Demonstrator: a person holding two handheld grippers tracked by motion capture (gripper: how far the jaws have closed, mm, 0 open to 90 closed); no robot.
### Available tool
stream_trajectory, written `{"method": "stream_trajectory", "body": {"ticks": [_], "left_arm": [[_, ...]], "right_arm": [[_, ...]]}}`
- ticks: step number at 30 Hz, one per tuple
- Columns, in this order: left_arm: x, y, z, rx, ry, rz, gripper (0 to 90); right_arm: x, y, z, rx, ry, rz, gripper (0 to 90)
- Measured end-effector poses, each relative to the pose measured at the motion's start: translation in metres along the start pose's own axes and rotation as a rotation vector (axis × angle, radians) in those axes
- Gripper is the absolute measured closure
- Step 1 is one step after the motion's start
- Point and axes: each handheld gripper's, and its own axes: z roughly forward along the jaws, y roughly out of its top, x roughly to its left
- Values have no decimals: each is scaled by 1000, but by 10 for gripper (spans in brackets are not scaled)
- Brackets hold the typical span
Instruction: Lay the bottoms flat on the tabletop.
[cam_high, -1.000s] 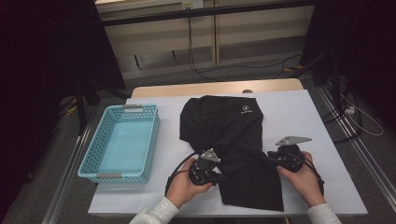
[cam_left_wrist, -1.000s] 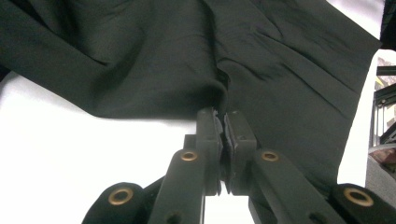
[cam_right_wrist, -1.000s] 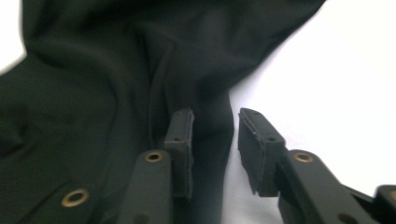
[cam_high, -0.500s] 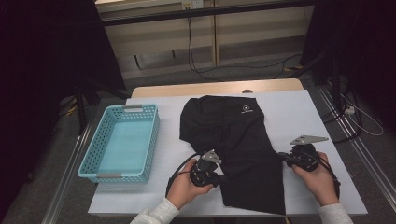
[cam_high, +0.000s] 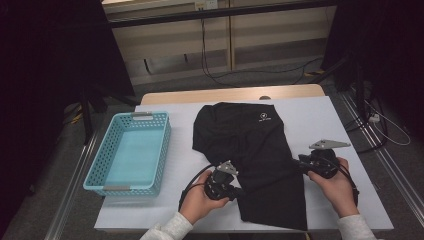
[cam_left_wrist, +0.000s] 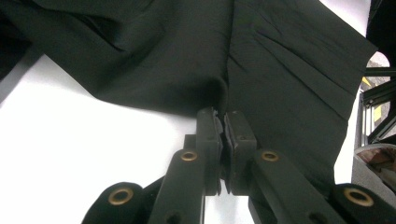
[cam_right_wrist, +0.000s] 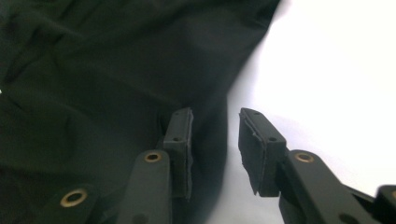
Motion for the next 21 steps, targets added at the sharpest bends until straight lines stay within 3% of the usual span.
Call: {"method": "stream_trajectory", "body": {"ticks": [5, 7, 9, 16, 19, 21], "left_arm": [[0, 0, 0, 4, -8, -3, 863], [0, 0, 0, 4, -7, -3, 863], [0, 1, 1, 2, -7, -1, 863], [-5, 3, 4, -3, -24, 1, 863], [-6, 3, 6, 4, -56, 0, 863], [-8, 2, 6, 5, -54, -5, 863]], "right_arm": [[-2, 0, 17, 43, -12, 9, 663], [-3, 0, 21, 51, -16, 12, 748], [-6, 1, 20, 60, 5, 14, 889], [-19, -2, 11, 47, -3, 42, 894], [-22, -4, 11, 48, -45, 22, 855], [-23, -7, 11, 41, -30, 35, 840]]}}
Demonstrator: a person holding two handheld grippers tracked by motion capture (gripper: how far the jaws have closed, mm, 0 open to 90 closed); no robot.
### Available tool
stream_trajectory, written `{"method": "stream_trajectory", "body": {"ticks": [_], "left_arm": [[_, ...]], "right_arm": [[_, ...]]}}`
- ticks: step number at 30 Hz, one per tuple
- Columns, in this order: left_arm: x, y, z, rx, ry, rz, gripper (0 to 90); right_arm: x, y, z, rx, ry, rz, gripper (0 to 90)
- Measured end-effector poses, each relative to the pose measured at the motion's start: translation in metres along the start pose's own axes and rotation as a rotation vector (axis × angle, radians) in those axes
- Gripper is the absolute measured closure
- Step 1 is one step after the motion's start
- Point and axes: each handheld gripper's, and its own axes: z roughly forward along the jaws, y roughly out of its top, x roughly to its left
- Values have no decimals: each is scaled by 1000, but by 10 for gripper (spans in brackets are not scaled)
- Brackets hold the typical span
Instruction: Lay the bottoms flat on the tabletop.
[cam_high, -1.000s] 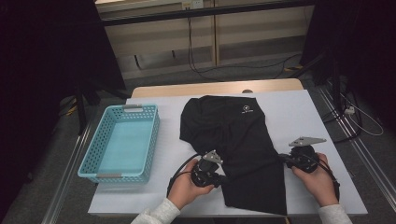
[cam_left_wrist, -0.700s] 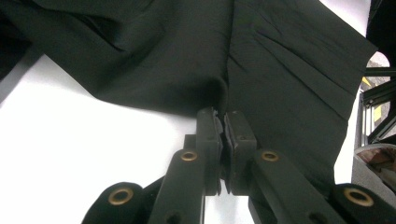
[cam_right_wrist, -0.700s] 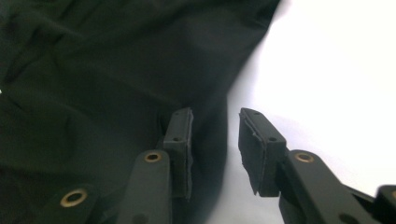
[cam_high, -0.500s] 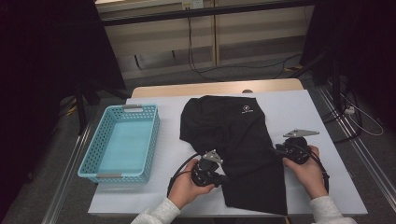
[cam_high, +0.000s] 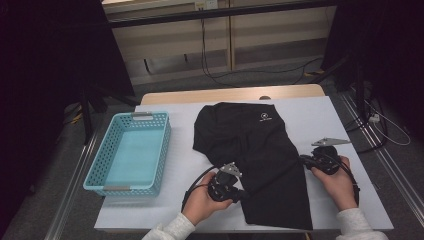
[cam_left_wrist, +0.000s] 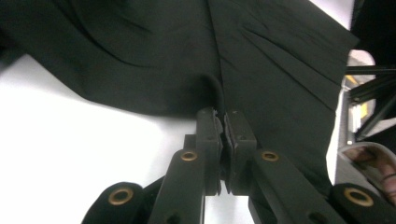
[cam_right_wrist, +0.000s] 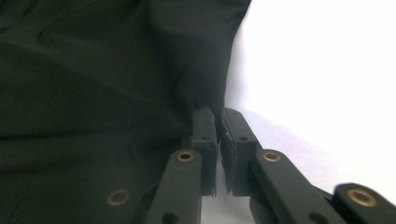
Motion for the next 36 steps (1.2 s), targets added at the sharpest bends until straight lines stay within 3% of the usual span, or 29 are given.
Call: {"method": "stream_trajectory", "body": {"ticks": [8, 11, 13, 15, 16, 18, 20, 21, 30, 36], "left_arm": [[-2, 0, -2, -1, 12, 14, 842], [4, 2, -11, -44, 29, 2, 746], [10, 4, -19, -89, 89, -7, 616], [18, 4, -25, -114, 92, -27, 584], [21, 3, -26, -125, 115, -44, 557], [27, 2, -25, -124, 143, -26, 536], [31, 3, -23, -132, 147, -40, 511], [32, 3, -22, -140, 169, -44, 509], [36, 4, -19, -153, 175, -31, 485], [37, 4, -15, -145, 194, -21, 492]], "right_arm": [[10, -9, -16, 7, 37, 3, 693], [16, -16, -19, 36, 50, -30, 665], [18, -16, -20, 46, 47, -34, 671], [20, -17, -20, 45, 43, -41, 686], [21, -17, -20, 46, 42, -41, 696], [21, -17, -20, 41, 50, -44, 742], [21, -18, -20, 38, 61, -38, 746], [21, -18, -20, 39, 65, -33, 746], [29, -27, -31, 56, 88, -51, 693], [33, -43, -47, 66, 104, -59, 769]]}}
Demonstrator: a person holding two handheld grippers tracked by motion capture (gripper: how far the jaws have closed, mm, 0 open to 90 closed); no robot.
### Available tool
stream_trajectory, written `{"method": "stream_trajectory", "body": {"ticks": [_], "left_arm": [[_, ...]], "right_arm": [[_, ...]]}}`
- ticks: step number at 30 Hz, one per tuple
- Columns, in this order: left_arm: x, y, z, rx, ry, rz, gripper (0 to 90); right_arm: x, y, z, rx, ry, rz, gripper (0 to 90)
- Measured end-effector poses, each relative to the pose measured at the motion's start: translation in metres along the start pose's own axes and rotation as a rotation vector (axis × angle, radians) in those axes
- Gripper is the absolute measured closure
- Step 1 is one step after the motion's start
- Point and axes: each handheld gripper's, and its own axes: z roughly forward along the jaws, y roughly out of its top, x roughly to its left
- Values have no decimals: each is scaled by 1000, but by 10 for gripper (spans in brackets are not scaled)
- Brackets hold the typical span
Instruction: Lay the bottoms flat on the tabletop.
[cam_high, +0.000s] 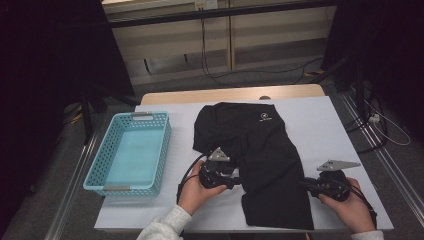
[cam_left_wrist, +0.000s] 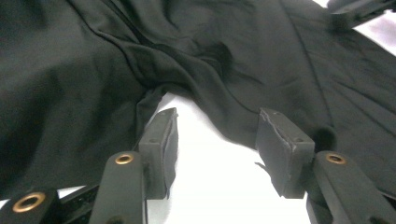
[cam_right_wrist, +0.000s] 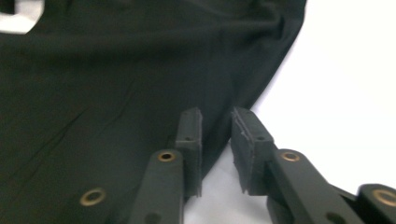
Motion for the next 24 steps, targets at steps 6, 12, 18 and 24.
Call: {"method": "stream_trajectory", "body": {"ticks": [6, 12, 18, 24], "left_arm": [[0, 1, 6, 1, -1, -10, 492], [0, 3, 8, -19, -5, -25, 493], [0, 5, 15, -14, 3, -40, 516], [-5, 6, 20, -13, -3, -35, 565]], "right_arm": [[4, -4, -2, 7, 29, 8, 900], [-12, -9, -12, 17, 32, 54, 900], [-19, -12, -15, 11, 30, 71, 900], [-18, -12, -15, 8, 32, 63, 900]]}}
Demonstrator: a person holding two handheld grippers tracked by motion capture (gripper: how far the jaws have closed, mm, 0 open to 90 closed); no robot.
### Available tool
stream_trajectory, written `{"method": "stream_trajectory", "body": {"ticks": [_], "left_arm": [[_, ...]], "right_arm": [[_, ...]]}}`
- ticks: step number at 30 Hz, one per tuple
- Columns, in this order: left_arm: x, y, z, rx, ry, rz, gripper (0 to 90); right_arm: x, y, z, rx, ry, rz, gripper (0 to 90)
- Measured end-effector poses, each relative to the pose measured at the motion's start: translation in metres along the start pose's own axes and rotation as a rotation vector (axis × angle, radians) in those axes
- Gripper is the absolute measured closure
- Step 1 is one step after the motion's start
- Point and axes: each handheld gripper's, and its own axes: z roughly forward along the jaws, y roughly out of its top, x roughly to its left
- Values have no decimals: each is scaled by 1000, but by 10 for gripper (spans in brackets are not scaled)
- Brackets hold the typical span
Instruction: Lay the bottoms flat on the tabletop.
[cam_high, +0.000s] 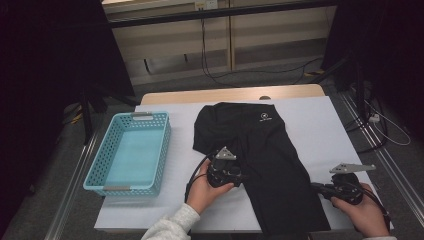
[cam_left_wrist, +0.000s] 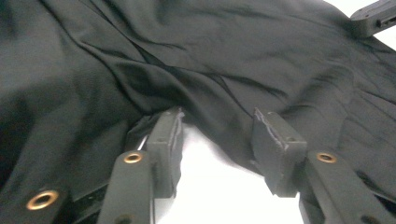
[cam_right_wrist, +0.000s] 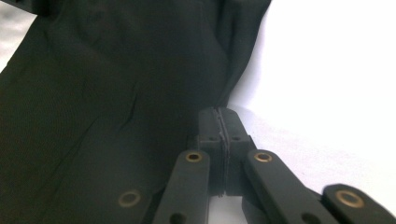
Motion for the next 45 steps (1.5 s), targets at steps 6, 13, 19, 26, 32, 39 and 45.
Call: {"method": "stream_trajectory", "body": {"ticks": [6, 13, 19, 26, 32, 39, 45], "left_arm": [[-2, 1, 1, 41, -47, -12, 829], [-8, 1, -6, 57, -84, -8, 893], [-7, 0, -5, 63, -58, 26, 676], [5, 5, -25, 13, 7, 56, 400], [17, 3, -35, -13, 47, 43, 308], [25, -2, -42, -12, 76, 31, 288], [31, -7, -48, -27, 88, 4, 281]], "right_arm": [[0, 0, 0, -1, 4, -5, 900], [-2, -1, -4, 24, 21, -7, 900], [0, 6, -3, 19, -17, -72, 678], [-7, 37, 16, -67, -56, -85, 483], [-27, 76, 53, -104, -139, -53, 480], [-41, 117, 91, -78, -154, -39, 504], [-44, 138, 113, -58, -174, -37, 517]]}}
